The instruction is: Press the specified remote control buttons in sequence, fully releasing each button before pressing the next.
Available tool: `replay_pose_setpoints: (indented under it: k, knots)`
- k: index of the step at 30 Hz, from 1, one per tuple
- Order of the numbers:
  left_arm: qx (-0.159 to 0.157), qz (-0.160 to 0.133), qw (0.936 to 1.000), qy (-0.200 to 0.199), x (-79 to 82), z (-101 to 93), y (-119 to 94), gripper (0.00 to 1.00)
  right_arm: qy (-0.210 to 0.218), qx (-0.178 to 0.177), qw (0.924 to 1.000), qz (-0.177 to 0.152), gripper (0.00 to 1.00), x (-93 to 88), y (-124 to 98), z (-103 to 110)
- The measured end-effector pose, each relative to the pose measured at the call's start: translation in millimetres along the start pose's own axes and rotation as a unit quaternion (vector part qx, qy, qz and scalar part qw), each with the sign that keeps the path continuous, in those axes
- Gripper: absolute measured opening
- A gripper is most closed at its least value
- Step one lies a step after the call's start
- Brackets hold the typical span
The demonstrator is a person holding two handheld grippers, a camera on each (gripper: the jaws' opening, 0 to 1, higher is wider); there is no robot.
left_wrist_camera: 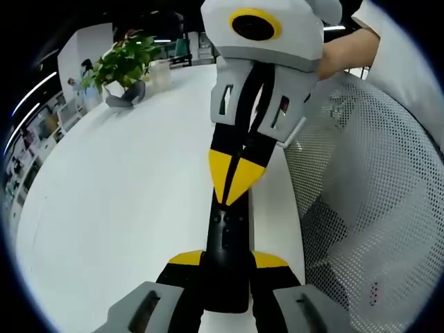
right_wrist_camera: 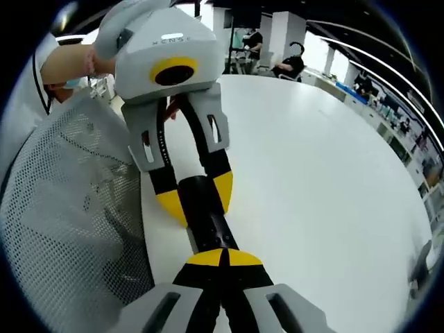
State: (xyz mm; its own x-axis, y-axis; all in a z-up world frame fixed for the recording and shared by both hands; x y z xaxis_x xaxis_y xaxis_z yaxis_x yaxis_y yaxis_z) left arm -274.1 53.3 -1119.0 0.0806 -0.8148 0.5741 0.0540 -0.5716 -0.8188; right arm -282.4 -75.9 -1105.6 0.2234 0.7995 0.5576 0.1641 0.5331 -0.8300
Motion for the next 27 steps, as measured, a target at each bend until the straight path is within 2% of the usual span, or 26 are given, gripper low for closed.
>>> replay_pose_setpoints:
  k: [1,9,13,17,19,23,24,25,27]
  knots:
    - [0.0,-0.001,1.0,0.0,-0.1,0.0,0,0.24,-0.018,-0.003,0.9996,0.023,0.0,-1.4,1,1]
    - [-0.003,-0.004,1.0,0.003,-0.4,0.1,0,0.24,-0.05,0.004,0.9969,0.06,0.0,6.9,2,-1]
    - [-0.002,0.002,1.0,0.002,1.4,-0.3,0,0.24,-0.061,-0.004,0.9965,0.056,0.0,5.1,2,1]
    - [-0.002,0.012,0.9999,0.002,3.3,-0.2,0,0.24,-0.035,-0.017,0.9992,0.012,0.0,-2.0,-1,2]
    - [-0.002,0.013,0.9999,0.001,2.6,-0.3,0,0.24,-0.022,-0.018,0.9996,0.006,0.0,-3.1,-2,3]
    - [-0.002,0.011,0.9999,0.0,2.2,-0.6,0,0.24,-0.094,-0.026,0.9948,0.027,0.0,0.4,-1,12]
    - [-0.002,0.011,0.9999,0.0,2.2,-0.6,0,0.24,-0.103,-0.018,0.9942,0.027,0.0,1.8,0,16]
    - [-0.002,0.01,0.9999,0.0,2.2,-0.5,0,0.24,-0.108,-0.027,0.9933,0.03,0.0,2.3,0,16]
    - [-0.002,0.01,0.9999,0.0,2.2,-0.4,0,0.24,-0.102,-0.005,0.9945,0.022,0.0,4.2,3,19]
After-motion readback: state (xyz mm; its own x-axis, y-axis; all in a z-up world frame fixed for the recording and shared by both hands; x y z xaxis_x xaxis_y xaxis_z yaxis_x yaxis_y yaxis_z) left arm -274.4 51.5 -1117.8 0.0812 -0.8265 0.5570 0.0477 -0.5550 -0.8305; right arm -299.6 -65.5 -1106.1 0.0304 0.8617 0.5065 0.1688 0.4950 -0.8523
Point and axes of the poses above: the point that each gripper's makers call its tool centre point, and the gripper's own axes: y roughly forward along the fingers, z roughly to its left, x roughly out of its top, the point moved 9 cm from there along -y, roughly backward along the fingers, and after that the axes turned 3 degrees about z, right-handed, at the moved point
